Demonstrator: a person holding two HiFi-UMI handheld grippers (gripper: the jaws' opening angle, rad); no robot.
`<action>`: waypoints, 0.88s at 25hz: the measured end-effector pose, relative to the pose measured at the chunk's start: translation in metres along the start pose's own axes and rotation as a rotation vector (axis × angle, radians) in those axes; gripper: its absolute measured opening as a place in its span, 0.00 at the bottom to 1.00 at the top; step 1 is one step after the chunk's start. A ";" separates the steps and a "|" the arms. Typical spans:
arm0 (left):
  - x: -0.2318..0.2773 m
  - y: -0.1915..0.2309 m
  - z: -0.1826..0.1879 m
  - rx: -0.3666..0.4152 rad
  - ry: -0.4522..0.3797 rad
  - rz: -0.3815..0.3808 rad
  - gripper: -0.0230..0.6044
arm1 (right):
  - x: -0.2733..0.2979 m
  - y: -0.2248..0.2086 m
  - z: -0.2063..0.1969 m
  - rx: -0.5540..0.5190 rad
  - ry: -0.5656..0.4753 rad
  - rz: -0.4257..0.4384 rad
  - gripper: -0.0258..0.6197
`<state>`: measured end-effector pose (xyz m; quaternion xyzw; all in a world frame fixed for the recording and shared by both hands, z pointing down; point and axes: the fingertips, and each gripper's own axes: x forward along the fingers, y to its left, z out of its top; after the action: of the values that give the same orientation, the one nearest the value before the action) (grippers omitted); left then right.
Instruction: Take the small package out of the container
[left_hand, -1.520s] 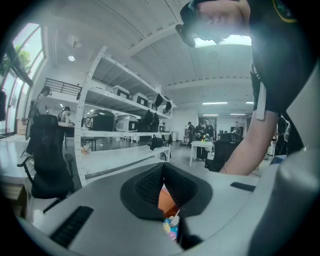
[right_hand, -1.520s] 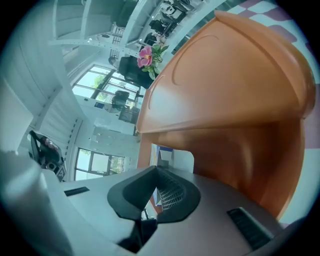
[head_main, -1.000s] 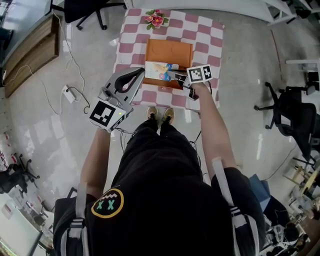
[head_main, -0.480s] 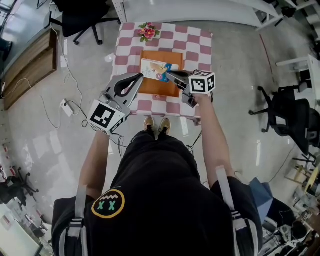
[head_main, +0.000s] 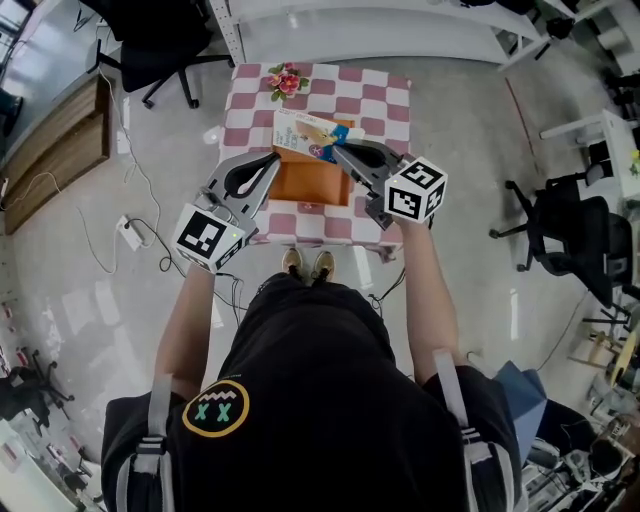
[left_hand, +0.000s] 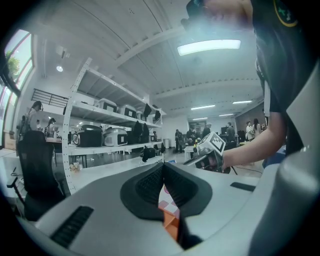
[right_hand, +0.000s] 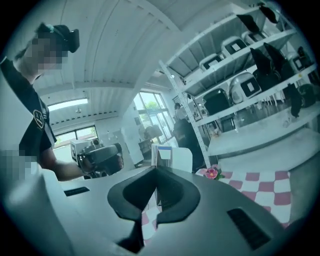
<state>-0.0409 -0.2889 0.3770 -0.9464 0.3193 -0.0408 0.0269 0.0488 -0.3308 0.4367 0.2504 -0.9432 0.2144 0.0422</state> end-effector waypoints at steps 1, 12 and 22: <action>0.000 -0.001 0.001 0.002 -0.002 -0.001 0.06 | -0.004 0.005 0.007 -0.026 -0.014 -0.005 0.07; 0.004 0.000 0.009 0.027 -0.008 -0.005 0.06 | -0.038 0.046 0.047 -0.381 -0.122 -0.108 0.07; 0.006 -0.002 0.010 0.031 -0.008 -0.008 0.06 | -0.050 0.073 0.055 -0.538 -0.216 -0.216 0.07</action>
<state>-0.0339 -0.2911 0.3673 -0.9473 0.3146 -0.0418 0.0426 0.0580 -0.2741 0.3500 0.3502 -0.9331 -0.0764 0.0289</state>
